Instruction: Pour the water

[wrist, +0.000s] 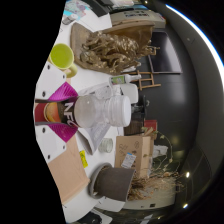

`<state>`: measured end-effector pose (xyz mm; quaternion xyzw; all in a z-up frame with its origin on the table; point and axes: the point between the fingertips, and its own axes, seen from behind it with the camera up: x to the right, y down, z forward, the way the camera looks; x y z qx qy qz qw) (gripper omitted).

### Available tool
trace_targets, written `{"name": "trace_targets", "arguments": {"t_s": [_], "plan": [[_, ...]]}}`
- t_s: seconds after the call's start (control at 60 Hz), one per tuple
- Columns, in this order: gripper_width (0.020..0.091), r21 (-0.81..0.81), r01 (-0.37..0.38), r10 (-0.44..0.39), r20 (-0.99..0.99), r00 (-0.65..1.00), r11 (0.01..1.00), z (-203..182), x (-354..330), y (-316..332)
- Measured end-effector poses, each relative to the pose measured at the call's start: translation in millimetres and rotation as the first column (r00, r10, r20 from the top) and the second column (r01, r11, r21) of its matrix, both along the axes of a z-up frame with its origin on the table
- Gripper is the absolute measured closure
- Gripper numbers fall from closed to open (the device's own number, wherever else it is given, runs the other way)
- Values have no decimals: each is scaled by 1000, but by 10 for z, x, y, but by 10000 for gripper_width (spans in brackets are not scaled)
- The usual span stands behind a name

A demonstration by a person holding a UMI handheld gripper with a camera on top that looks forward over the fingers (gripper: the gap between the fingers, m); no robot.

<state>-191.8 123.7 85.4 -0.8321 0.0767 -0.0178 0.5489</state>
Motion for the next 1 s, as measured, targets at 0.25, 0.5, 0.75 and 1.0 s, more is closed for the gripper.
{"name": "trace_targets", "arguments": {"t_s": [0.25, 0.5, 0.75, 1.0], "plan": [[847, -40, 23, -21, 46, 999, 999, -374, 67, -55], [295, -121, 47, -44, 26, 999, 991, -478, 44, -190], [248, -164, 88, -77, 69, 995, 983, 42, -91, -928], [247, -198, 68, -49, 100, 994, 978, 673, -703, -2313]]}}
